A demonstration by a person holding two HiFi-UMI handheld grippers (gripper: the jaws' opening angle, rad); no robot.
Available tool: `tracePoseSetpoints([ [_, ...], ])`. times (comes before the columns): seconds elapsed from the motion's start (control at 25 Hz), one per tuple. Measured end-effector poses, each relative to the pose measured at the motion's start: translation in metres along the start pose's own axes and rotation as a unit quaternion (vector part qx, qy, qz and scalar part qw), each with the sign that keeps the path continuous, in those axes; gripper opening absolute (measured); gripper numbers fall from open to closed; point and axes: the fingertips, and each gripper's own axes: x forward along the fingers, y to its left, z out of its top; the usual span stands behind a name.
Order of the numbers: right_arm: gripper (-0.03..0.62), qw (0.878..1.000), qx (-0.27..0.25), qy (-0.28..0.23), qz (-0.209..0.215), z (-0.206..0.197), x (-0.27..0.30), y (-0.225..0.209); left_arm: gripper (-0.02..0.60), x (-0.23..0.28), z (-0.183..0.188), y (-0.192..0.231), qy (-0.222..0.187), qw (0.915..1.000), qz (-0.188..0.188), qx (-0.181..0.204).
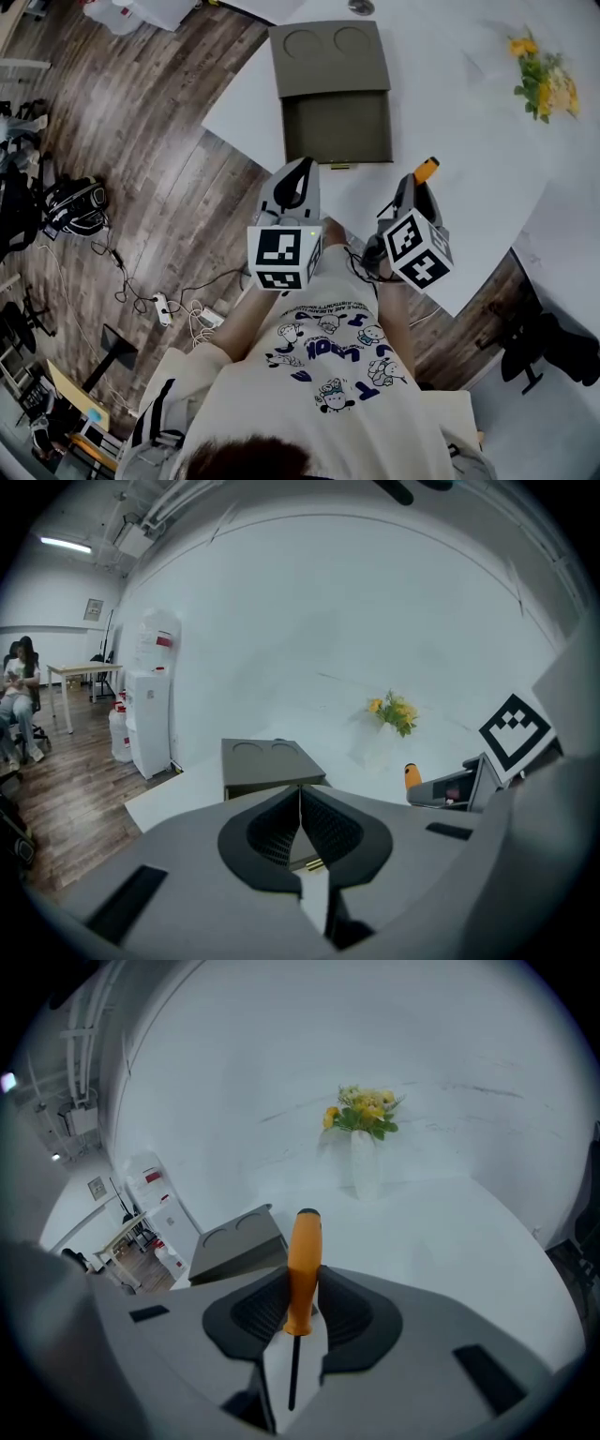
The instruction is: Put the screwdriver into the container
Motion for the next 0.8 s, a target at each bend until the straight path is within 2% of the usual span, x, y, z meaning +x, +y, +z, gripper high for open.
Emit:
tracePoseSetpoints([
  [0.32, 0.112, 0.998, -0.029, -0.015, 0.045, 0.028, 0.013, 0.049, 0.018, -0.005, 0.025, 0.023, -0.031, 0.9990, 0.028, -0.016],
  [0.64, 0.112, 0.995, -0.032, -0.008, 0.094, 0.042, 0.038, 0.093, 0.018, -0.002, 0.041, 0.046, -0.049, 0.9965, 0.062, -0.027],
  [0.8, 0.112, 0.994, -0.042, 0.001, 0.105, 0.045, 0.048, 0.111, 0.020, 0.001, 0.046, 0.057, -0.052, 0.9952, 0.075, -0.034],
])
